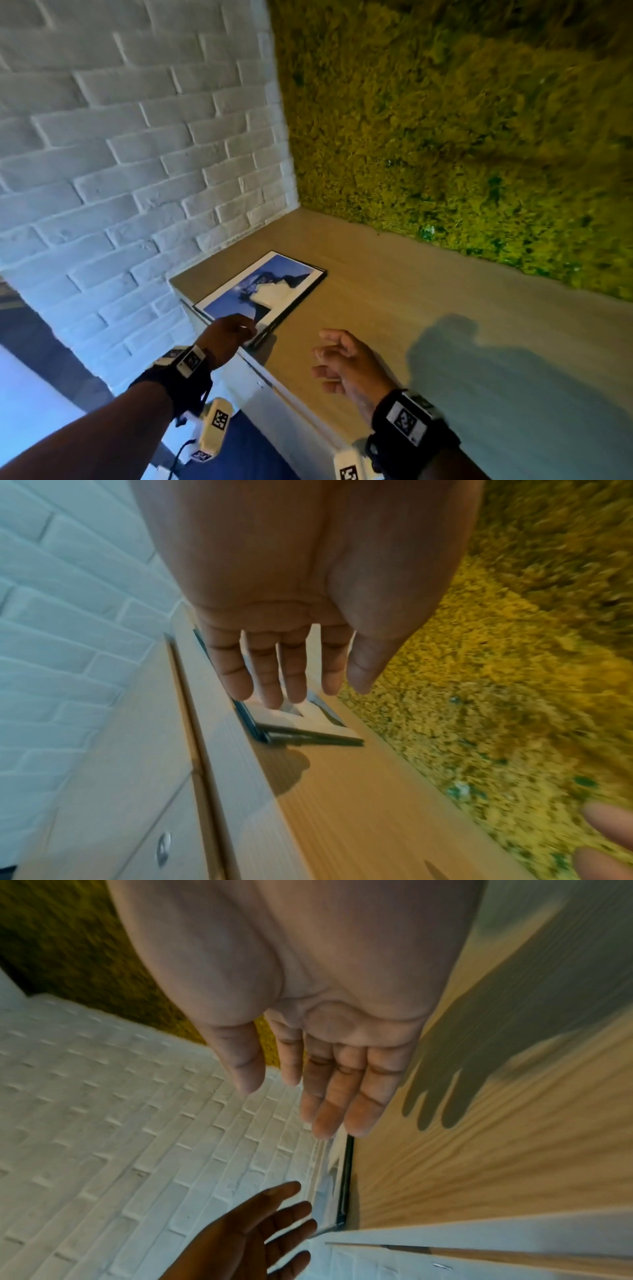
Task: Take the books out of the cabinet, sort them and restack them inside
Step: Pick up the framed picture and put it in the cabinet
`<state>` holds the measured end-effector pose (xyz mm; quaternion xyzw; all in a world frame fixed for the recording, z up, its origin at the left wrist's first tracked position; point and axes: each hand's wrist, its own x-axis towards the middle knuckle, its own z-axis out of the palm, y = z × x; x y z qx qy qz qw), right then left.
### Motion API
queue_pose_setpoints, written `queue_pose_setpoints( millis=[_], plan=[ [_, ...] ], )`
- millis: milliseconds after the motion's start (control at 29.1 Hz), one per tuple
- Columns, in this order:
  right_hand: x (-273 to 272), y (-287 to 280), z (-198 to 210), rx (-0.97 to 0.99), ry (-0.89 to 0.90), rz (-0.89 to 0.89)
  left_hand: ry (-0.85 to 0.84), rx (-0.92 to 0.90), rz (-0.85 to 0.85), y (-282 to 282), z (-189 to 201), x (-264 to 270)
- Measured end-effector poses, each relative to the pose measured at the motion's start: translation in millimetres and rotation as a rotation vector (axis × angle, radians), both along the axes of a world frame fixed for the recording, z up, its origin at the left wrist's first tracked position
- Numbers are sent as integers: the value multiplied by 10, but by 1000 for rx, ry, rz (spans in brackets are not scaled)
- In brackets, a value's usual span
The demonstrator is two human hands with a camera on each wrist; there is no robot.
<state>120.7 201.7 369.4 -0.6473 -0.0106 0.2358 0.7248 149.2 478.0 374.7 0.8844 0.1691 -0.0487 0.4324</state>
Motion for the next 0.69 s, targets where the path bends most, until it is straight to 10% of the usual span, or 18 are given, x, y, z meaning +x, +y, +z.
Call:
queue_pose_setpoints(
  millis=[343, 687],
  plan=[
    [949, 1140, -415, -128, 86, 34, 188, 541, -64, 792, -211, 984],
    [1123, 1249, -493, -228, 33, -41, 231, 399, 30, 1230, -517, 1253]
  ],
)
